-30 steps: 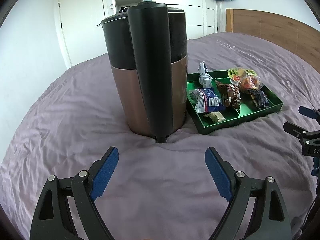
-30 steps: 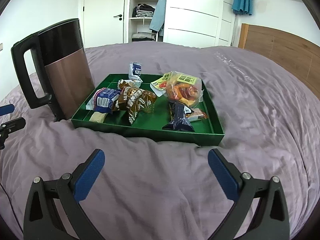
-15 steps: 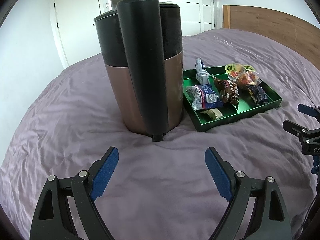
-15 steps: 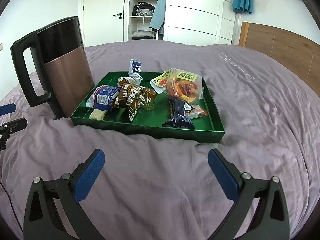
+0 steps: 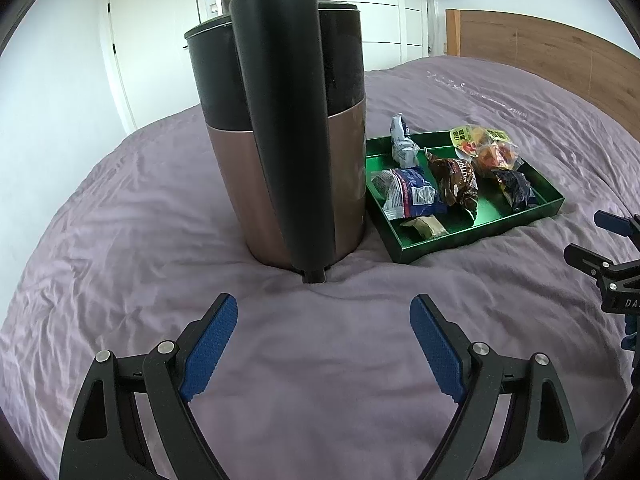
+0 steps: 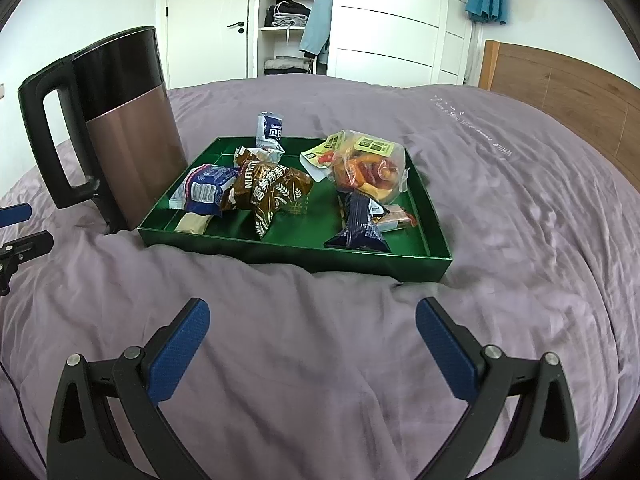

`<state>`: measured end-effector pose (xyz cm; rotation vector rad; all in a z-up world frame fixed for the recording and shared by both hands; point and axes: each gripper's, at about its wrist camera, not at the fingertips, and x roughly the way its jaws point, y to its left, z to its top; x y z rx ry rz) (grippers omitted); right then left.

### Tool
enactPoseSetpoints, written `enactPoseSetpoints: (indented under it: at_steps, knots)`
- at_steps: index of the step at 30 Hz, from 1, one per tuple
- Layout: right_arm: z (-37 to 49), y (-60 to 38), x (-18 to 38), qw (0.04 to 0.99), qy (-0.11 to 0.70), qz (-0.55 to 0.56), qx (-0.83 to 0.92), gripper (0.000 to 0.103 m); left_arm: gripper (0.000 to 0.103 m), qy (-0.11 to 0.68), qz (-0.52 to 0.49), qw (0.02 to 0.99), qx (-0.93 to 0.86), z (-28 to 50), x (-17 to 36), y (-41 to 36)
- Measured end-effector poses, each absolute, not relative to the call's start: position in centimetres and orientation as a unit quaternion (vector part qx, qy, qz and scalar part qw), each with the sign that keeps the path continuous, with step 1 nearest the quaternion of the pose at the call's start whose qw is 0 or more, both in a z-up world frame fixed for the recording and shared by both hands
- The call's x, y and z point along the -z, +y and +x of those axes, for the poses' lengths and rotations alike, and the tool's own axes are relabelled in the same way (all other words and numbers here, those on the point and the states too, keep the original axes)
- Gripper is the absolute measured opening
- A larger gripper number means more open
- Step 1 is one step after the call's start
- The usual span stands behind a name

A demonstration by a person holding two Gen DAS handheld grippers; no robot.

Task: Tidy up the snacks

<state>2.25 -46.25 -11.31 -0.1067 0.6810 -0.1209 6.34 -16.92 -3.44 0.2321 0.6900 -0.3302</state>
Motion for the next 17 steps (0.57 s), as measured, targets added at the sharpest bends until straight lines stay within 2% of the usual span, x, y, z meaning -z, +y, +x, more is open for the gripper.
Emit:
enactPoseSetpoints:
  at_steps: [17]
  knots:
    - [2.55,-46.48,11.6,0.937,0.34,-0.052,0.062,0.103,0.085,0.328,0.119,0.924,0.154,6.25,3.57,-16.79]
